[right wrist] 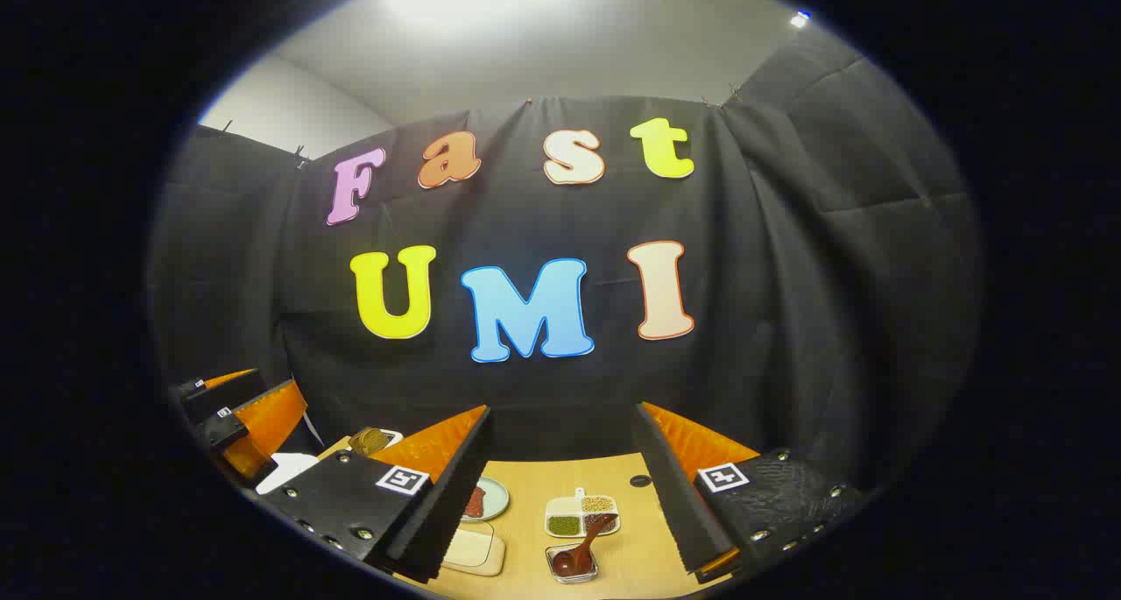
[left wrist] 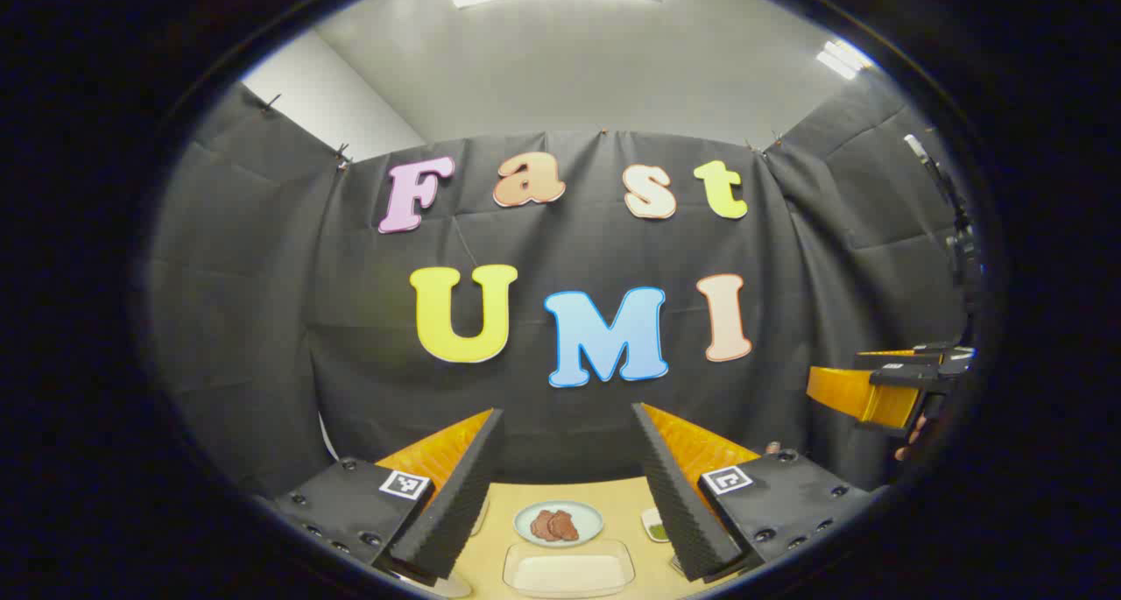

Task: Close the left gripper, press the button to open the rice cooker; take a wooden spoon from the chopstick holder with the right hand, scoop a spoonful of rice and pour it into the rice cooker, then put the wooden spoon back into the chopstick holder.

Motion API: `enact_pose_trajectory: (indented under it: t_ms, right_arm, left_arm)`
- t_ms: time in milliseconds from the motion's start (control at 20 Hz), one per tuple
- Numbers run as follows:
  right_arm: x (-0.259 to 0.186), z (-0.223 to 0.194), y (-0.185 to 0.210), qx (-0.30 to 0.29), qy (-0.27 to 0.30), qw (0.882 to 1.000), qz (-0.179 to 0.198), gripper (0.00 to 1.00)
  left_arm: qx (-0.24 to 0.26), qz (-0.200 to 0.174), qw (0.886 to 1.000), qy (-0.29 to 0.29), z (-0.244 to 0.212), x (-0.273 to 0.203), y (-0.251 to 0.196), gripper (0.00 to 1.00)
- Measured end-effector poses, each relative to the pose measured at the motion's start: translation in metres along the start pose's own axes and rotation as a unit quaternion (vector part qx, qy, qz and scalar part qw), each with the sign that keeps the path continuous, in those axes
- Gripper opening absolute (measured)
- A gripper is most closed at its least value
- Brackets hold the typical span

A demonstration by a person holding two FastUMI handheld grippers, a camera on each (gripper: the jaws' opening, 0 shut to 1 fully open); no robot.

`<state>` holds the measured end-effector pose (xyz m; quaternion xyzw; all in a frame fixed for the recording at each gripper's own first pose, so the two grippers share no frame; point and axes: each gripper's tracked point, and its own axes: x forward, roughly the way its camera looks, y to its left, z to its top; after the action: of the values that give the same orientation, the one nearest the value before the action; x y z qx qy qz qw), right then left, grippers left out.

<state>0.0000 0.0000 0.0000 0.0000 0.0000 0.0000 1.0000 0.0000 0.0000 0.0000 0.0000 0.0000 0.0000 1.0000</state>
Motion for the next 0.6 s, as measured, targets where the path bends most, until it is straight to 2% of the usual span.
enact_pose_trajectory:
  t_ms: [150, 200, 300, 400, 600]
  right_arm:
    - [-0.003, 0.006, 0.011, -0.008, -0.002, 1.0, -0.003, 0.96]
    - [-0.004, 0.005, 0.013, -0.012, -0.004, 1.0, -0.005, 0.96]
    - [-0.007, 0.004, 0.018, -0.015, -0.005, 1.0, -0.006, 0.96]
    - [-0.01, 0.006, 0.021, -0.016, -0.009, 1.0, -0.009, 0.96]
    - [-0.014, 0.001, 0.028, -0.016, -0.003, 1.0, -0.004, 0.96]
  left_arm:
    - [-0.017, -0.009, 1.0, -0.002, 0.004, 0.003, 0.012, 1.0]
    - [-0.022, -0.007, 1.0, -0.001, 0.003, 0.004, 0.017, 0.97]
    - [-0.032, -0.01, 0.999, 0.005, -0.002, 0.005, 0.021, 0.99]
    - [-0.031, -0.013, 0.999, 0.007, -0.003, 0.003, 0.023, 0.97]
    - [-0.034, -0.017, 0.999, 0.009, -0.003, -0.003, 0.026, 1.0]
